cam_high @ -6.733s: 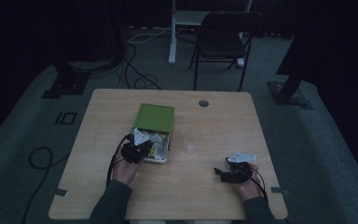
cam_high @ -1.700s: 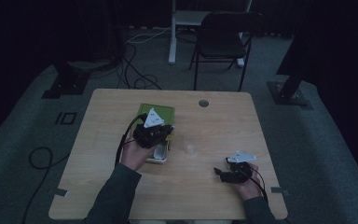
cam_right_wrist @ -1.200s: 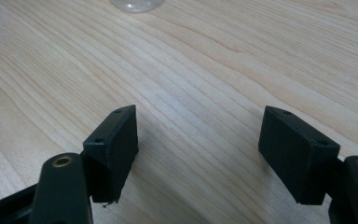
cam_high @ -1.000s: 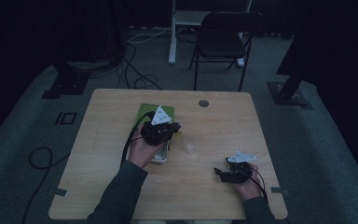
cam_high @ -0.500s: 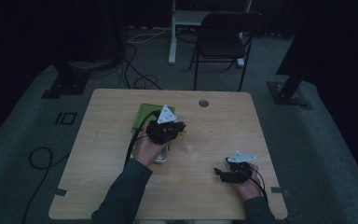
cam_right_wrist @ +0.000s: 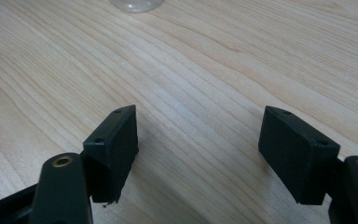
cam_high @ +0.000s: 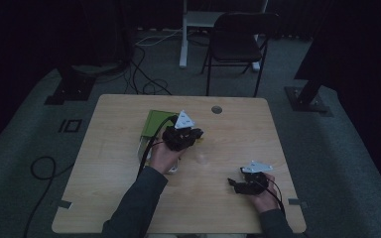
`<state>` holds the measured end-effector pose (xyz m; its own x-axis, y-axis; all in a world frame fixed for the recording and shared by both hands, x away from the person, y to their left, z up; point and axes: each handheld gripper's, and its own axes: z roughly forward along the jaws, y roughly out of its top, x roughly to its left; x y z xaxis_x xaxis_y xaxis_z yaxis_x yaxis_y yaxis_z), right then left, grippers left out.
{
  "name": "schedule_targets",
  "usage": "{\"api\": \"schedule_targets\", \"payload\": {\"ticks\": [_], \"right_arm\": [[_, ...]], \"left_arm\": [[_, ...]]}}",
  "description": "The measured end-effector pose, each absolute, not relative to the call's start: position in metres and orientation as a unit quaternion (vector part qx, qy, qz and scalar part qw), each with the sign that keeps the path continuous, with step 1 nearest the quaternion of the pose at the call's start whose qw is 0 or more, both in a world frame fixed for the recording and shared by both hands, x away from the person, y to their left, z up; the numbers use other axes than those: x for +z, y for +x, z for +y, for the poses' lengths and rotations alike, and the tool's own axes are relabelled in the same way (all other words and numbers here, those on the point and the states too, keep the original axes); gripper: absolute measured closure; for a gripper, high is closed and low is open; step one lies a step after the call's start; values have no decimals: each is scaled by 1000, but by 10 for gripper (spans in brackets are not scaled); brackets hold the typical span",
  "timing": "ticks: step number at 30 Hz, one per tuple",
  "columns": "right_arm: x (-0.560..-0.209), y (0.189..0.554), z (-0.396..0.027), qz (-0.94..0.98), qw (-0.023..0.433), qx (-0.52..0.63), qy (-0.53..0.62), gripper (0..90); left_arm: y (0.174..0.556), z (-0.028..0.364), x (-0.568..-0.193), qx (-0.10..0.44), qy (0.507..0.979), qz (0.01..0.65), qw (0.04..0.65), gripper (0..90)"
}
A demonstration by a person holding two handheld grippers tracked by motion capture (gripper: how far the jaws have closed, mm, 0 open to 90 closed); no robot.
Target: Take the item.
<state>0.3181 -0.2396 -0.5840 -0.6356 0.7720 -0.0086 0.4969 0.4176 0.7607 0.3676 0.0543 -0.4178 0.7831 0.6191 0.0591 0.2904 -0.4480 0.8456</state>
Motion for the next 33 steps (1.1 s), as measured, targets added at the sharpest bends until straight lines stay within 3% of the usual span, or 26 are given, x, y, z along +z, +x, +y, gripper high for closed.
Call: {"api": "schedule_targets", "payload": {"ticks": [33], "right_arm": [[-584,318,-240,822,182,377,385,281]], "left_arm": [[389,18,-445,154,843,282,433,817]]}}
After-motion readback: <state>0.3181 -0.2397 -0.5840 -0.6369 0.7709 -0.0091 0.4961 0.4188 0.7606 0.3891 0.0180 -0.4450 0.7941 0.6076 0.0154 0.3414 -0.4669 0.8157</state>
